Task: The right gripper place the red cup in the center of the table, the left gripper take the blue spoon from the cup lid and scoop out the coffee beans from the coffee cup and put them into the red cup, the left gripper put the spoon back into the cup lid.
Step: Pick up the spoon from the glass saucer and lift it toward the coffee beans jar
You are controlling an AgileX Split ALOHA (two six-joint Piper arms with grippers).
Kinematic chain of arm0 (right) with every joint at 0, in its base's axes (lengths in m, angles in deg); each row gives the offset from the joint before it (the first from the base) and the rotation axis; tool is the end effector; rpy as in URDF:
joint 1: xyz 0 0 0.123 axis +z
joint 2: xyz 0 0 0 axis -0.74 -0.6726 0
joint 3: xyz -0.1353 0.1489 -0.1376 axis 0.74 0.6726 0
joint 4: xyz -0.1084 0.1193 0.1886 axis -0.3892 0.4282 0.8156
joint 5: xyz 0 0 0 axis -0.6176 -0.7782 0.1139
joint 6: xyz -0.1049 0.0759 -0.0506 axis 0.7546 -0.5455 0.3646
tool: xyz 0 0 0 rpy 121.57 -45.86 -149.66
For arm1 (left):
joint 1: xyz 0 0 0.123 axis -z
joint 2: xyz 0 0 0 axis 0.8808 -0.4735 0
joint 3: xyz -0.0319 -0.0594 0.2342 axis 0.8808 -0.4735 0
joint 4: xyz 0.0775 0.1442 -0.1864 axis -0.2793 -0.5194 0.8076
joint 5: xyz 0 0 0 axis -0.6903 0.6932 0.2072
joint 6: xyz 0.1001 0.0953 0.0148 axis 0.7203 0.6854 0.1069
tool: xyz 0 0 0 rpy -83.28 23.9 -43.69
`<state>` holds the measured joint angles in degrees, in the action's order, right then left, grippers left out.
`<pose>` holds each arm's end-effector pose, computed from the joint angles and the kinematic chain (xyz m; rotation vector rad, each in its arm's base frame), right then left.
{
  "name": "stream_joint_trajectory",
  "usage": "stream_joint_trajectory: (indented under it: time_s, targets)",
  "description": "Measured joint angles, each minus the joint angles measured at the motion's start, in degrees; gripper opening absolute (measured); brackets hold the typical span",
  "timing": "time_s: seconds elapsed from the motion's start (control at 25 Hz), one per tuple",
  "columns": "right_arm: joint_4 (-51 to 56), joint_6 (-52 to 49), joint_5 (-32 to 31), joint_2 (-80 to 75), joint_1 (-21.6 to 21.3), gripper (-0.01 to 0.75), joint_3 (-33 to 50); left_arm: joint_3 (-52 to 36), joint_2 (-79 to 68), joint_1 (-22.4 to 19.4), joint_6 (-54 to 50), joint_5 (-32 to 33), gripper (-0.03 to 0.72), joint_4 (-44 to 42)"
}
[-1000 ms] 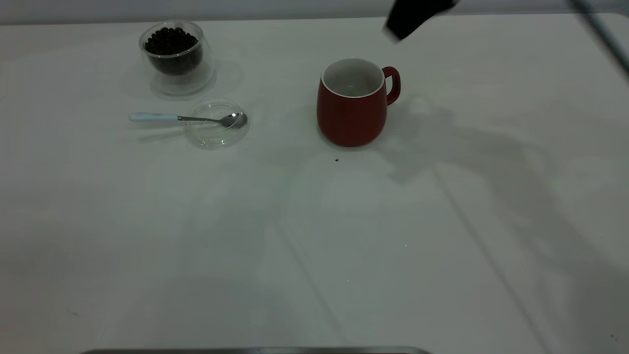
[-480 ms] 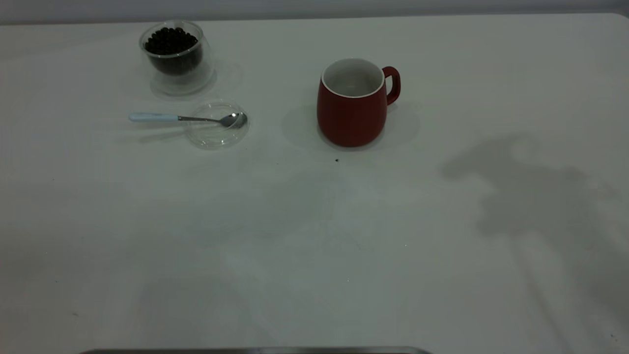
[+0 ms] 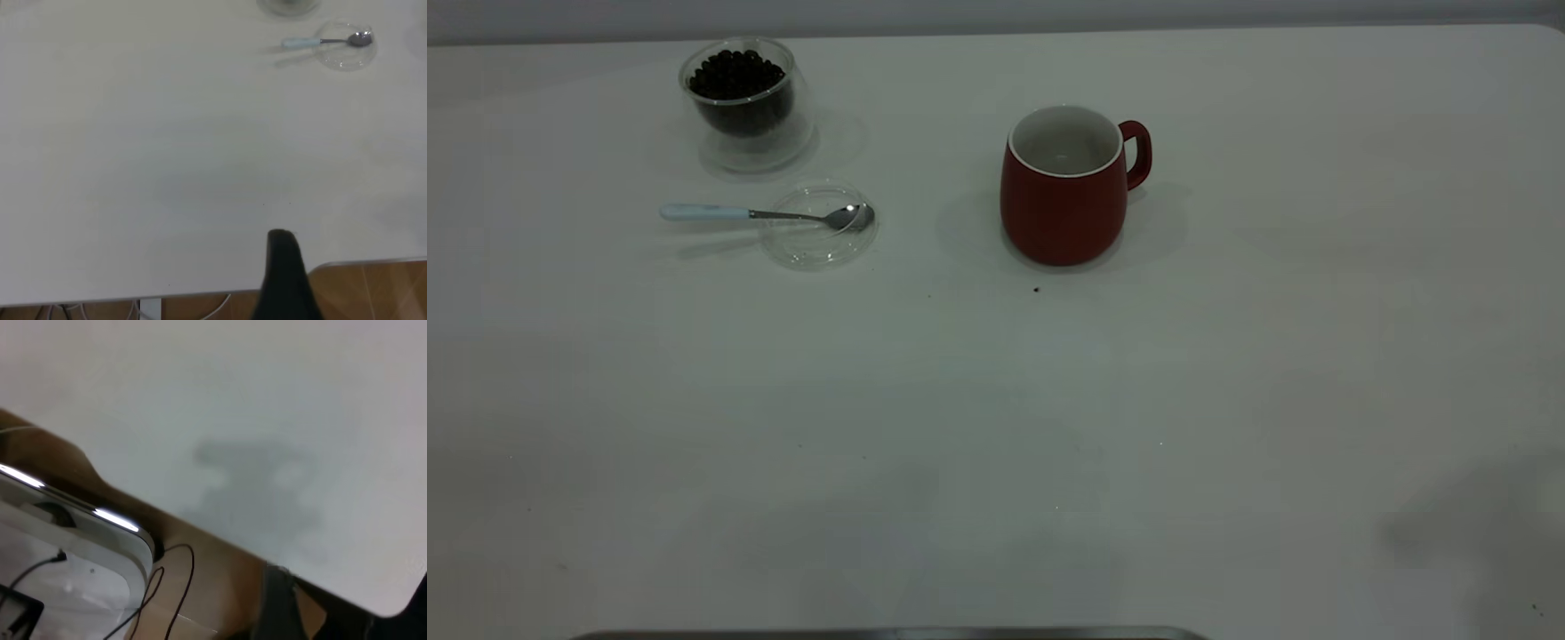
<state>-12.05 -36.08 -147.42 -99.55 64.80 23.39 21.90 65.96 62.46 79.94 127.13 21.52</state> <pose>0.1868 0.0558 0.2478 -0.6615 2.6824 0.0132 0.0698 -0.0030 0.2414 0.0511 2.1149 -0.0073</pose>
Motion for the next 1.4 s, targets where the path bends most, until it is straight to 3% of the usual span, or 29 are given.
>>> stream_joint_trajectory:
  time_s: [0.32, 0.64, 1.0, 1.4]
  targets:
    - [0.7, -3.8, 0.0, 20.9, -0.9, 0.588, 14.3, 0.0, 0.0, 0.0, 0.0, 0.0, 0.588, 0.0]
    - [-0.2, -4.5, 0.0, 42.5, -9.8, 0.588, 17.9, 0.0, 0.0, 0.0, 0.0, 0.0, 0.588, 0.0]
    - [0.0, -6.1, 3.1, 52.7, -17.8, 0.588, 22.2, 0.0, 0.0, 0.0, 0.0, 0.0, 0.588, 0.0]
    - [1.5, -5.8, 5.7, 56.8, -18.8, 0.588, 26.5, 0.0, 0.0, 0.0, 0.0, 0.0, 0.588, 0.0]
